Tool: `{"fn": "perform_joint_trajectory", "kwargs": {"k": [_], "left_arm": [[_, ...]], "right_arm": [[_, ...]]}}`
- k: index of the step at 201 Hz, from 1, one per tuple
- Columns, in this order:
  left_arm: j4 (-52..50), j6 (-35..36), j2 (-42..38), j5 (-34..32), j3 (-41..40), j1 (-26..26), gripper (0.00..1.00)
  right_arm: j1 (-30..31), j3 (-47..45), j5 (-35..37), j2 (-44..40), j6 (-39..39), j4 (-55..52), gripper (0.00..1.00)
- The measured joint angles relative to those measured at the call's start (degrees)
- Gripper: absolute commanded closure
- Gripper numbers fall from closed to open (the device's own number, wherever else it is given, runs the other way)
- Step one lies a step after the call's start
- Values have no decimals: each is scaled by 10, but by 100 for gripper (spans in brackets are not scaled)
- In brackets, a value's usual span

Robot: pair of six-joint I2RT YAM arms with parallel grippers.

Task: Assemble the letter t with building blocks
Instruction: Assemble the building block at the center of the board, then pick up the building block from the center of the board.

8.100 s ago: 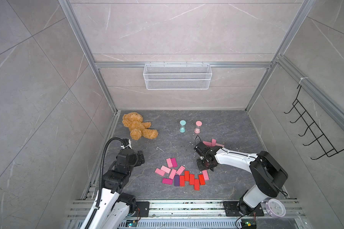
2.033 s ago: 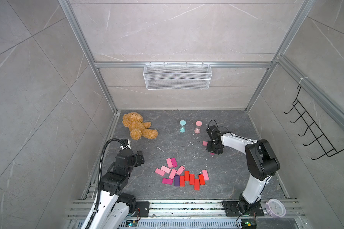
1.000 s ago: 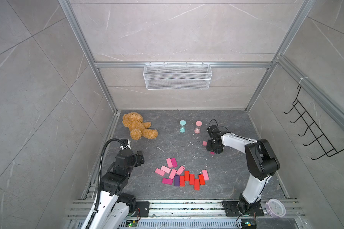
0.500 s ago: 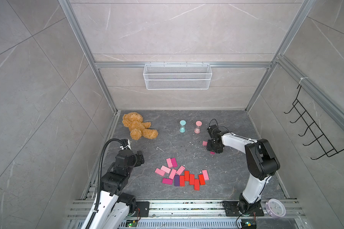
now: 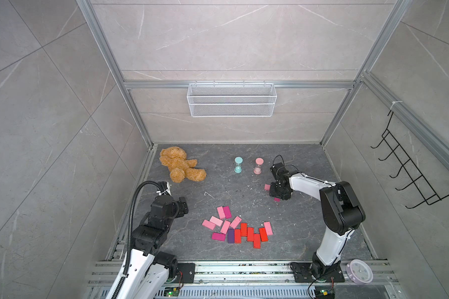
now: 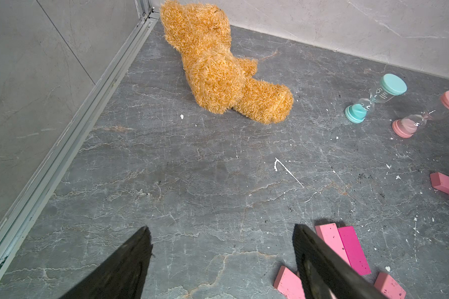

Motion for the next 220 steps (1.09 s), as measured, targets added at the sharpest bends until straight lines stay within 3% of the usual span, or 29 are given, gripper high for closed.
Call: {"fn": "perform_joint_trajectory", "kwargs": {"k": [16, 31, 137, 220], "left_arm": [[0, 0, 0, 0, 0, 0, 12], [0, 0, 0, 0, 0, 0, 12], [0, 0, 2, 0, 0, 0, 12], [0, 0, 1, -2, 0, 0, 12]], "right_arm": [[0, 0, 0, -1, -8, -1, 25], [0, 0, -1, -3, -11, -6, 22], [10, -18, -81, -150, -81, -73, 25], [137, -136, -88, -254, -73, -123, 34]]}}
